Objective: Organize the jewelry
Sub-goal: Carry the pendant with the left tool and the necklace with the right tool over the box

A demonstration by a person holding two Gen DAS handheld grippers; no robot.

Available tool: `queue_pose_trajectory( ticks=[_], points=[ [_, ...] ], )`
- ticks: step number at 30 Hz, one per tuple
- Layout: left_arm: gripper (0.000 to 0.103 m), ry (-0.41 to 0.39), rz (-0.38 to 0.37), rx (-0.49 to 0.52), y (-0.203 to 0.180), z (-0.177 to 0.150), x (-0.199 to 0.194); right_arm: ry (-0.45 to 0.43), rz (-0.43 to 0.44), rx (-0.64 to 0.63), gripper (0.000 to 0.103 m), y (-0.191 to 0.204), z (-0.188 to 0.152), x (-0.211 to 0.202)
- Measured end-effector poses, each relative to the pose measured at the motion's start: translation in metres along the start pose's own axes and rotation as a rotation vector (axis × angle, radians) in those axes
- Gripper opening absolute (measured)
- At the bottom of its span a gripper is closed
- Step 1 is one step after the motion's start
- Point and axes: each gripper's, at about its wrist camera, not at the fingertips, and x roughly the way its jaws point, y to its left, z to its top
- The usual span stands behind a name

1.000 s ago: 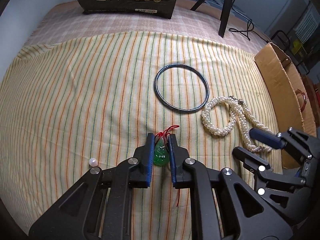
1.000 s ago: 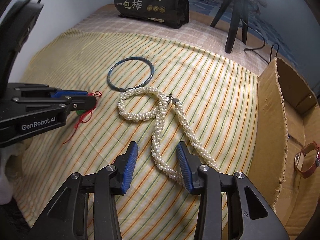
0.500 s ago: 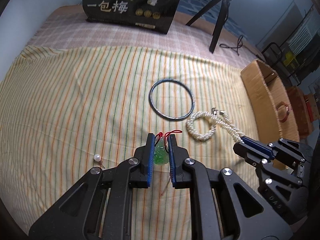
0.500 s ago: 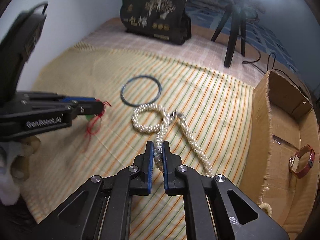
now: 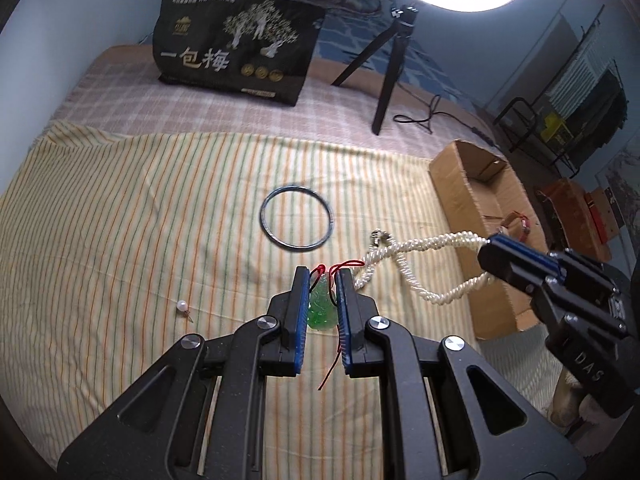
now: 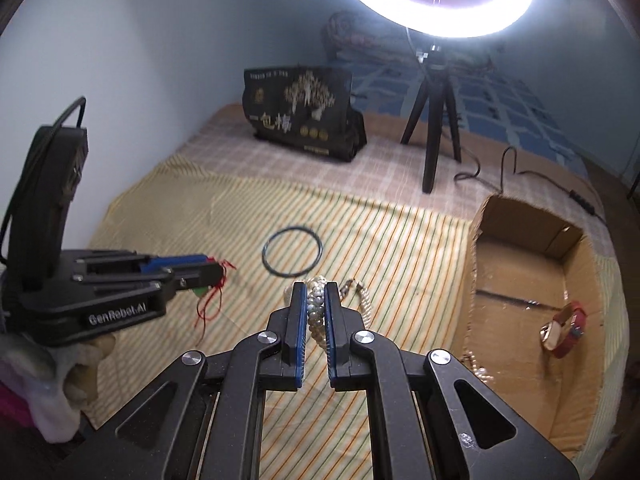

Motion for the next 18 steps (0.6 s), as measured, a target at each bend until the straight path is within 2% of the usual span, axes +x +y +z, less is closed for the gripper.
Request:
queue_pose_trajectory(
  ticks=[18],
  points=[
    [0.012, -0.074, -0.066, 0.037, -0.033, -0.001, -0.048, -0.154, -0.03, 0.006, 0.007, 0.004, 0.016, -0.075]
  ],
)
